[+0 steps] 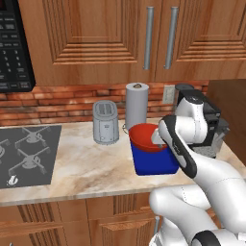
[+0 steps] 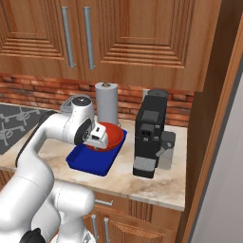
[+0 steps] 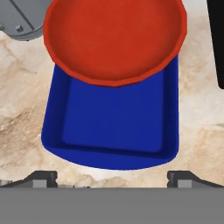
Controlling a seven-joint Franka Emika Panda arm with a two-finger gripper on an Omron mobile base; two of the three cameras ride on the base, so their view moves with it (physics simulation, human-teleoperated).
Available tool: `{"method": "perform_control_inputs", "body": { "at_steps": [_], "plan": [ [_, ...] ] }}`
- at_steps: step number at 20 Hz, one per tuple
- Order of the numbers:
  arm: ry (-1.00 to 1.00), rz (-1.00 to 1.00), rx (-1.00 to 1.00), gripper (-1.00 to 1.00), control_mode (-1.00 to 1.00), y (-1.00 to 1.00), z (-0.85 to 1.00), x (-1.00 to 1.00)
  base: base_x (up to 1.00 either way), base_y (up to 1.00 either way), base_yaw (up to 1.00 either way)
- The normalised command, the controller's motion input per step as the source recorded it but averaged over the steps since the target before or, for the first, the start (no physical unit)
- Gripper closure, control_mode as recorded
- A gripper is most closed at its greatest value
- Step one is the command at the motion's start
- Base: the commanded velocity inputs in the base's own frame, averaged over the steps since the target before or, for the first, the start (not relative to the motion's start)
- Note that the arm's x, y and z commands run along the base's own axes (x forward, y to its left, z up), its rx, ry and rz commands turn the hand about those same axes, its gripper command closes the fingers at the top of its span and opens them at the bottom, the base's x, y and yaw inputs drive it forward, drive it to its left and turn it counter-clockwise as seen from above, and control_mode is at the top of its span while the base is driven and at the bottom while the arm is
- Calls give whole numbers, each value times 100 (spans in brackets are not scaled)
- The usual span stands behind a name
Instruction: Place the two vegetables and bowl onto the tray for setting up a vegetable dip station.
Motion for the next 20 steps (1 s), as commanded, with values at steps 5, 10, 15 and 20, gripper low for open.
{"method": "perform_control_inputs", "body": {
  "at_steps": [5,10,15,20],
  "plan": [
    [0,0,0,-100,100,0,0,0,-11,0,0],
    [0,0,0,-100,100,0,0,0,-47,0,0],
    [0,0,0,-100,100,0,0,0,-35,8,0],
    [0,0,0,-100,100,0,0,0,-17,43,-3]
  ]
}}
